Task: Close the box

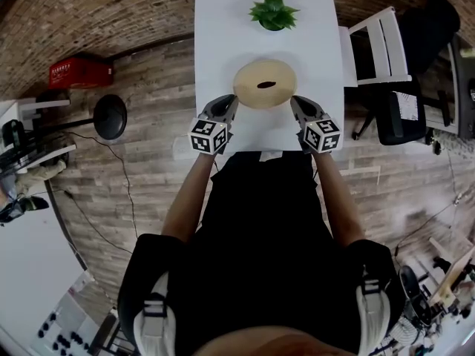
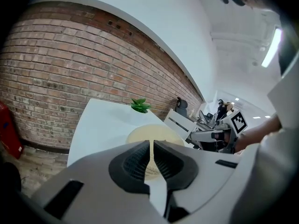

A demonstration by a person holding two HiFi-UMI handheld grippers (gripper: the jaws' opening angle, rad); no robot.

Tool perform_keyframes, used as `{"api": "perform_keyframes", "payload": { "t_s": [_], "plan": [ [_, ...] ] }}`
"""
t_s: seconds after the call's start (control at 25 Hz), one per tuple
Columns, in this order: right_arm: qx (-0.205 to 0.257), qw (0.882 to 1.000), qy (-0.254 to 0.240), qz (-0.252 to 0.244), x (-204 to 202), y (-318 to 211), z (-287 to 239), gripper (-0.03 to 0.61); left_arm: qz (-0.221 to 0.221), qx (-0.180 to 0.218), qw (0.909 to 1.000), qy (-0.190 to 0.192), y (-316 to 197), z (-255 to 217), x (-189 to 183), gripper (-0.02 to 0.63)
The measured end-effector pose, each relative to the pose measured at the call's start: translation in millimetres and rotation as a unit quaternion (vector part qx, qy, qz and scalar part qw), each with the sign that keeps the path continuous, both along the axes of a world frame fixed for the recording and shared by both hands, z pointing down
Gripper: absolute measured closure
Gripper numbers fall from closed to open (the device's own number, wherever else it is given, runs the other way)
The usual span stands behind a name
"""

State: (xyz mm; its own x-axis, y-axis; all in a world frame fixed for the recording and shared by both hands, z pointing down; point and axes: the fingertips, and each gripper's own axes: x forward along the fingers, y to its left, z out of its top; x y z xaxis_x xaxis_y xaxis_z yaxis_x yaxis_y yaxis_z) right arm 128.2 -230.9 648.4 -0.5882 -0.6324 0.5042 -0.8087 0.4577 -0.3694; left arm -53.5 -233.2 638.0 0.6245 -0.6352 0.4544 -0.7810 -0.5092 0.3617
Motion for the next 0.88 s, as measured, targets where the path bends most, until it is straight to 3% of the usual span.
{"api": "perform_keyframes", "payload": {
  "t_s": [0.64, 0.88],
  "plan": [
    [0.043, 0.996, 0.031, -0.071, -26.9, 21.6, -24.8, 0.581, 0.032, 0.024, 0.9992, 0.011, 11.0, -23.0, 3.4, 0.588],
    [0.051, 0.996, 0.024, -0.071, -26.0, 19.4, -27.7, 0.581, 0.056, 0.042, 0.9975, -0.01, 15.2, -26.8, 10.7, 0.589]
  ]
}}
